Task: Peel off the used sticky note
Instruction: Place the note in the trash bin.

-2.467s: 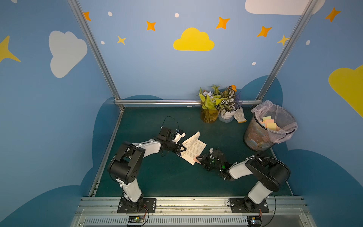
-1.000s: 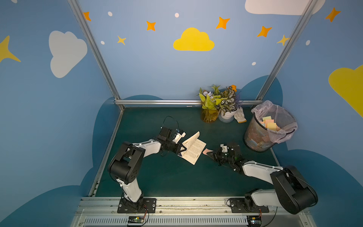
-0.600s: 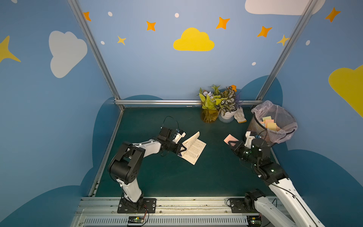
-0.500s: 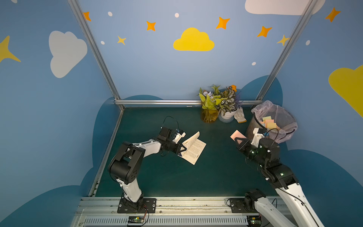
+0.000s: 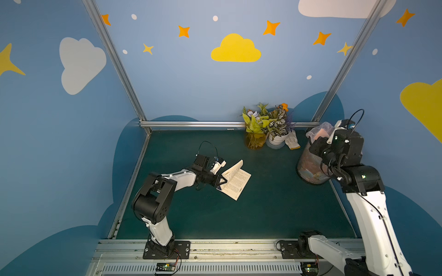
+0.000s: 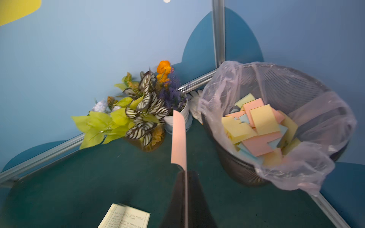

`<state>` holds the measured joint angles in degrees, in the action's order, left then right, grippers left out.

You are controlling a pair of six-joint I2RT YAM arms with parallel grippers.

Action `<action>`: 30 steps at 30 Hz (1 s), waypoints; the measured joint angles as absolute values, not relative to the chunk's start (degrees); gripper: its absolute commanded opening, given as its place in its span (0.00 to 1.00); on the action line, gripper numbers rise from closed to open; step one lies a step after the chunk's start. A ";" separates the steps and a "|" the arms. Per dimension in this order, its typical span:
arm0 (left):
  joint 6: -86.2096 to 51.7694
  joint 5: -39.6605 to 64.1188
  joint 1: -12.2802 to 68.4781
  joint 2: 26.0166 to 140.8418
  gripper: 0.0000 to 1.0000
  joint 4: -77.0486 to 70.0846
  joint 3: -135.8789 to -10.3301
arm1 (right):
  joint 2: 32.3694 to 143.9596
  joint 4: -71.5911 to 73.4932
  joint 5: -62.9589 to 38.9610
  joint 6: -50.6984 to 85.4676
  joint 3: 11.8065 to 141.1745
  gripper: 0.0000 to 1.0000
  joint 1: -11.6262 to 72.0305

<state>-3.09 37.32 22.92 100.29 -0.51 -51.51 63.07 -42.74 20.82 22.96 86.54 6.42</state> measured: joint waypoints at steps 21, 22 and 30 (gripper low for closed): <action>-3.11 37.56 22.92 100.29 0.03 -0.51 -51.51 | 91.15 -51.75 3.57 21.52 106.00 0.97 -15.99; -3.11 37.56 22.92 100.29 0.03 -0.51 -51.51 | 91.00 -52.21 3.51 21.43 106.83 0.97 -15.90; -3.25 37.52 22.92 99.59 0.04 -0.21 -51.51 | 89.56 -56.66 -0.73 20.75 109.36 0.98 -16.27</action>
